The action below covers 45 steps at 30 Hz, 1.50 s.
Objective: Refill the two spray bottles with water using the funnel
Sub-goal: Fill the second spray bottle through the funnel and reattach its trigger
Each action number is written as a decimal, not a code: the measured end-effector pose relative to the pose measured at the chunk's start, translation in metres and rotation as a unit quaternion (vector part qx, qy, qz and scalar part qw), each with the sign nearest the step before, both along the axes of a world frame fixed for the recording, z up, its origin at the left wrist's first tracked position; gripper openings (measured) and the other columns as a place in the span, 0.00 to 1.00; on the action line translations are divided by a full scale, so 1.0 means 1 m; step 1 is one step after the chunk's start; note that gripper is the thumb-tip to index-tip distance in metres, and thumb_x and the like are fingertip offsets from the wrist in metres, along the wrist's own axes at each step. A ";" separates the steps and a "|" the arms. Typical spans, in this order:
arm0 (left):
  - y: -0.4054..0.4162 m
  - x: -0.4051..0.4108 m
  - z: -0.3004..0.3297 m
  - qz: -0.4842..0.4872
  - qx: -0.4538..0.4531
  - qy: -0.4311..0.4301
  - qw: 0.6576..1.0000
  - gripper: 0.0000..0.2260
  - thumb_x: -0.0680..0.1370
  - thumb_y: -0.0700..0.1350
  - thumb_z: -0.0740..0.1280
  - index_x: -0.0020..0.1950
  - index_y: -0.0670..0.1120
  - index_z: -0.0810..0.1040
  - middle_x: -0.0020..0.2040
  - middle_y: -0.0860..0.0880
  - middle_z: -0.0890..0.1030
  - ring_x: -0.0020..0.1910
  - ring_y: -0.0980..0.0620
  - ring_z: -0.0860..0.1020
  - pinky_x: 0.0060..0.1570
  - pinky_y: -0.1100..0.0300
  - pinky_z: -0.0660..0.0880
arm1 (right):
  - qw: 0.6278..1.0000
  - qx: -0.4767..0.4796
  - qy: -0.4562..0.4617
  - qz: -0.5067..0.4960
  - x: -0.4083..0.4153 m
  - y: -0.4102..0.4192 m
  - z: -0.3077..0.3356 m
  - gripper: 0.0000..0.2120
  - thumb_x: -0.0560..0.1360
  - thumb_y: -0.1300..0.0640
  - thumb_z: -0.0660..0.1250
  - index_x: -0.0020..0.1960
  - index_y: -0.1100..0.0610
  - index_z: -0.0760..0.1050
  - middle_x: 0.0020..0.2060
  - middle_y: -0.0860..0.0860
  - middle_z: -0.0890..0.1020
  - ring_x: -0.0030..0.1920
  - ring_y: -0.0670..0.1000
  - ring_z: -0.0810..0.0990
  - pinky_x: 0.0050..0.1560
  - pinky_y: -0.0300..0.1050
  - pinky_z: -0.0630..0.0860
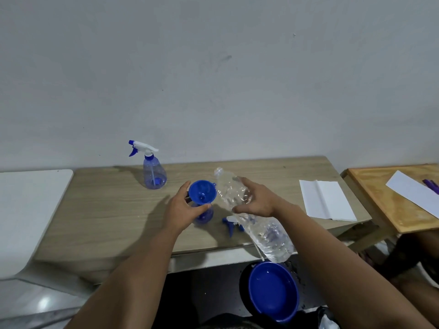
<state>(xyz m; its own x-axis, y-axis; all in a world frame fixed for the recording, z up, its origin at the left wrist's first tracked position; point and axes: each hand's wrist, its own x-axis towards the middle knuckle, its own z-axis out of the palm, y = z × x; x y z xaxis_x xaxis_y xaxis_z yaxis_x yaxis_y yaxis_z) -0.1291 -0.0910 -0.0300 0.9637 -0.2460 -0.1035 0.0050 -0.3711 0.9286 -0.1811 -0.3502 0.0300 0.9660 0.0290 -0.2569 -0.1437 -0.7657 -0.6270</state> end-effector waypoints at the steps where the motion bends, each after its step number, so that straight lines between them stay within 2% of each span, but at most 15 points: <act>1: 0.001 0.001 -0.002 0.001 0.003 0.009 1.000 0.42 0.61 0.57 0.82 0.71 0.66 0.66 0.58 0.64 0.77 0.59 0.59 0.77 0.63 0.54 0.75 | 0.999 0.035 -0.025 -0.026 -0.001 -0.003 -0.003 0.47 0.69 0.46 0.81 0.81 0.38 0.60 0.51 0.50 0.84 0.51 0.53 0.84 0.56 0.46 0.77; 3: 0.002 0.002 -0.003 -0.011 0.016 0.022 1.000 0.49 0.60 0.59 0.82 0.76 0.61 0.61 0.62 0.61 0.76 0.60 0.59 0.76 0.63 0.53 0.75 | 0.991 0.090 -0.064 -0.080 -0.001 -0.011 -0.011 0.46 0.67 0.45 0.83 0.78 0.35 0.63 0.47 0.49 0.84 0.49 0.51 0.85 0.57 0.49 0.80; 5: 0.003 0.002 -0.003 -0.025 0.028 0.018 0.999 0.51 0.61 0.58 0.83 0.77 0.61 0.59 0.62 0.61 0.76 0.60 0.59 0.76 0.62 0.55 0.75 | 0.980 0.125 -0.097 -0.121 0.000 -0.019 -0.016 0.47 0.65 0.42 0.83 0.78 0.32 0.62 0.47 0.51 0.84 0.47 0.50 0.85 0.58 0.53 0.82; 9: 0.008 0.003 -0.010 -0.033 0.055 0.025 0.998 0.51 0.60 0.57 0.83 0.78 0.62 0.59 0.63 0.61 0.75 0.63 0.59 0.74 0.63 0.55 0.73 | 0.952 0.165 -0.182 -0.180 0.006 -0.029 -0.015 0.48 0.67 0.46 0.83 0.80 0.35 0.61 0.49 0.54 0.83 0.50 0.50 0.84 0.56 0.51 0.84; 12: 0.008 0.006 -0.018 -0.050 0.080 0.029 0.995 0.46 0.61 0.57 0.83 0.75 0.62 0.64 0.65 0.61 0.76 0.66 0.58 0.73 0.64 0.53 0.73 | 0.924 0.190 -0.227 -0.241 0.015 -0.032 -0.012 0.47 0.67 0.47 0.83 0.78 0.35 0.62 0.51 0.51 0.83 0.50 0.50 0.84 0.56 0.48 0.83; 15: 0.002 0.007 -0.021 -0.045 0.103 0.058 0.992 0.35 0.65 0.49 0.82 0.68 0.56 0.70 0.59 0.60 0.76 0.62 0.57 0.74 0.57 0.58 0.71 | 0.903 0.215 -0.240 -0.285 0.032 -0.031 -0.012 0.43 0.65 0.47 0.83 0.74 0.38 0.65 0.52 0.50 0.82 0.49 0.50 0.85 0.58 0.52 0.83; 18: -0.004 0.010 -0.027 -0.058 0.142 0.078 0.985 0.26 0.67 0.48 0.81 0.60 0.52 0.73 0.51 0.57 0.79 0.51 0.53 0.79 0.46 0.60 0.72 | 0.900 0.201 -0.243 -0.301 0.049 -0.028 -0.014 0.40 0.66 0.49 0.84 0.71 0.41 0.65 0.53 0.48 0.82 0.52 0.50 0.84 0.58 0.53 0.83; 20: -0.008 0.013 -0.031 -0.065 0.165 0.086 0.980 0.23 0.68 0.49 0.80 0.59 0.50 0.75 0.49 0.54 0.83 0.48 0.53 0.81 0.41 0.64 0.72 | 0.900 0.194 -0.243 -0.306 0.061 -0.026 -0.020 0.41 0.67 0.50 0.84 0.71 0.42 0.64 0.54 0.48 0.81 0.55 0.49 0.83 0.58 0.51 0.82; 24: -0.015 0.017 -0.037 -0.057 0.194 0.084 0.976 0.19 0.72 0.50 0.77 0.60 0.50 0.77 0.47 0.54 0.82 0.40 0.59 0.77 0.34 0.74 0.65 | 0.899 0.191 -0.240 -0.312 0.081 -0.019 -0.039 0.42 0.66 0.51 0.85 0.71 0.43 0.62 0.57 0.48 0.80 0.60 0.48 0.81 0.62 0.53 0.80; 29: -0.023 0.018 -0.038 -0.061 0.220 0.066 0.971 0.18 0.75 0.50 0.74 0.63 0.48 0.76 0.47 0.55 0.79 0.41 0.57 0.74 0.34 0.78 0.66 | 0.901 0.196 -0.229 -0.311 0.092 -0.018 -0.051 0.45 0.65 0.49 0.86 0.72 0.44 0.62 0.60 0.48 0.79 0.62 0.48 0.80 0.64 0.53 0.80; 34: -0.025 0.018 -0.043 -0.058 0.225 0.058 0.971 0.19 0.75 0.50 0.74 0.64 0.48 0.76 0.50 0.53 0.81 0.44 0.55 0.77 0.34 0.77 0.64 | 0.913 0.190 -0.189 -0.307 0.093 -0.018 -0.053 0.51 0.64 0.46 0.86 0.77 0.45 0.59 0.63 0.51 0.78 0.62 0.51 0.79 0.63 0.47 0.77; 38: -0.027 0.018 -0.042 -0.058 0.228 0.062 0.970 0.17 0.76 0.49 0.74 0.63 0.47 0.77 0.47 0.54 0.78 0.40 0.59 0.73 0.34 0.79 0.65 | 0.924 0.188 -0.121 -0.310 0.083 -0.022 -0.064 0.58 0.64 0.49 0.87 0.82 0.47 0.54 0.71 0.54 0.76 0.69 0.55 0.77 0.71 0.56 0.75; 40: -0.028 0.019 -0.044 -0.049 0.220 0.073 0.972 0.17 0.75 0.49 0.74 0.62 0.47 0.77 0.45 0.56 0.78 0.37 0.63 0.74 0.33 0.78 0.66 | 0.924 0.184 -0.088 -0.322 0.071 -0.020 -0.069 0.60 0.65 0.53 0.86 0.84 0.48 0.50 0.74 0.55 0.74 0.72 0.57 0.75 0.73 0.57 0.73; 42: -0.028 0.019 -0.043 -0.042 0.213 0.080 0.973 0.18 0.74 0.48 0.75 0.61 0.47 0.78 0.43 0.57 0.79 0.38 0.63 0.77 0.33 0.77 0.66 | 0.912 0.177 -0.080 -0.361 0.051 -0.013 -0.072 0.55 0.70 0.56 0.83 0.85 0.50 0.51 0.75 0.55 0.73 0.73 0.56 0.74 0.73 0.55 0.74; 45: -0.028 0.019 -0.040 -0.047 0.217 0.077 0.972 0.15 0.75 0.48 0.74 0.59 0.49 0.77 0.45 0.55 0.78 0.37 0.63 0.74 0.34 0.78 0.65 | 0.881 0.192 -0.145 -0.407 0.011 0.006 -0.080 0.35 0.75 0.58 0.76 0.78 0.48 0.67 0.67 0.48 0.77 0.66 0.49 0.76 0.68 0.59 0.78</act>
<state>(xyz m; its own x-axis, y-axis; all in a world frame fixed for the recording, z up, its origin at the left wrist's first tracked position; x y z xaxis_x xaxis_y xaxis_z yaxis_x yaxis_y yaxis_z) -0.1106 -0.1192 -0.0702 0.9045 -0.2325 -0.3575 0.0786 -0.7331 0.6756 -0.1702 -0.3441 -0.0505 0.7308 -0.6723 -0.1185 -0.3384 -0.2060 -0.9182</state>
